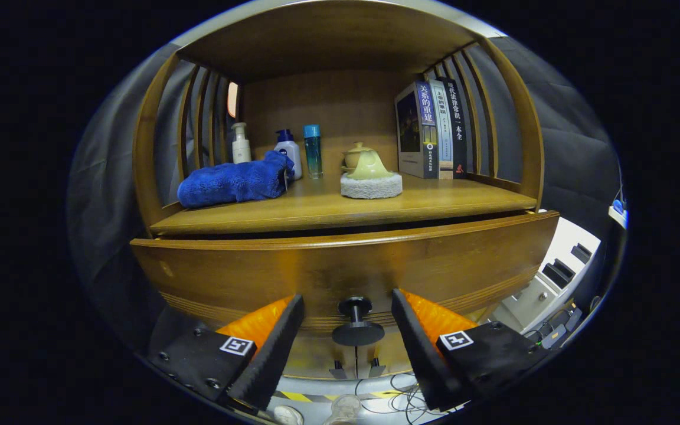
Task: Pull open the drawer, take out the items inside it, and place them on the countertop above the cabinet.
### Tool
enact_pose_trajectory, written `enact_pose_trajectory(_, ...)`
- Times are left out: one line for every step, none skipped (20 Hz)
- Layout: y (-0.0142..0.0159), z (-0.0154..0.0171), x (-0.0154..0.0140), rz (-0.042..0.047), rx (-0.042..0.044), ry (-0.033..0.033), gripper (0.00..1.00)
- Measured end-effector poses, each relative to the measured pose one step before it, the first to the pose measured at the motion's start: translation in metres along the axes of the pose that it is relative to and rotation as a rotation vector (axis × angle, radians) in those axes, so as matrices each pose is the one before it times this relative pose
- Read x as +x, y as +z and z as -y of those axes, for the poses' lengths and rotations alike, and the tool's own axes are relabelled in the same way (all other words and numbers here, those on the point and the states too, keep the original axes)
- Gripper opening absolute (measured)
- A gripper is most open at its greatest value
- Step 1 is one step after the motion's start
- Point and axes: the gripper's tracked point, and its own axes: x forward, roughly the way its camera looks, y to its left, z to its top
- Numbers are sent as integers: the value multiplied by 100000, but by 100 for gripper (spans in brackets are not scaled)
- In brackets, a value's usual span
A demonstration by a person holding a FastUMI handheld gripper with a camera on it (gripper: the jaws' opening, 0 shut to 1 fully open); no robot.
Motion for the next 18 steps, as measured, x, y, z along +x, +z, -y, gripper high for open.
enact_pose_trajectory(-24, 89, 504, -767, -376, -216, 99)
enact_pose_trajectory(-19, -125, 381, -250, -274, -132, 99)
enact_pose_trajectory(-35, -51, 388, -532, 352, -9, 99)
enact_pose_trajectory(153, -3, 508, -213, 752, 156, 99)
enact_pose_trajectory(56, -27, 373, -256, 742, 238, 99)
enact_pose_trajectory(4, -23, 319, -438, 716, 366, 99)
enact_pose_trajectory(52, -35, 269, -132, 185, 384, 99)
enact_pose_trajectory(-123, 115, -115, 235, -410, 119, 99)
enact_pose_trajectory(-5, 8, 61, 552, -600, -54, 98)
enact_pose_trajectory(-71, -6, 44, 25, -301, -102, 98)
enact_pose_trajectory(-9, 45, 121, -36, -29, -134, 98)
enact_pose_trajectory(-61, -27, -72, -166, -47, -7, 98)
enact_pose_trajectory(21, 39, -43, -209, -179, 87, 98)
enact_pose_trajectory(8, -41, 48, -346, 40, 16, 98)
enact_pose_trajectory(3, 144, -15, -603, -88, -542, 98)
enact_pose_trajectory(142, 333, -260, -448, -768, -1623, 98)
enact_pose_trajectory(343, 543, -569, 265, -1616, -2014, 100)
enact_pose_trajectory(744, 409, -912, 1690, -589, -1565, 100)
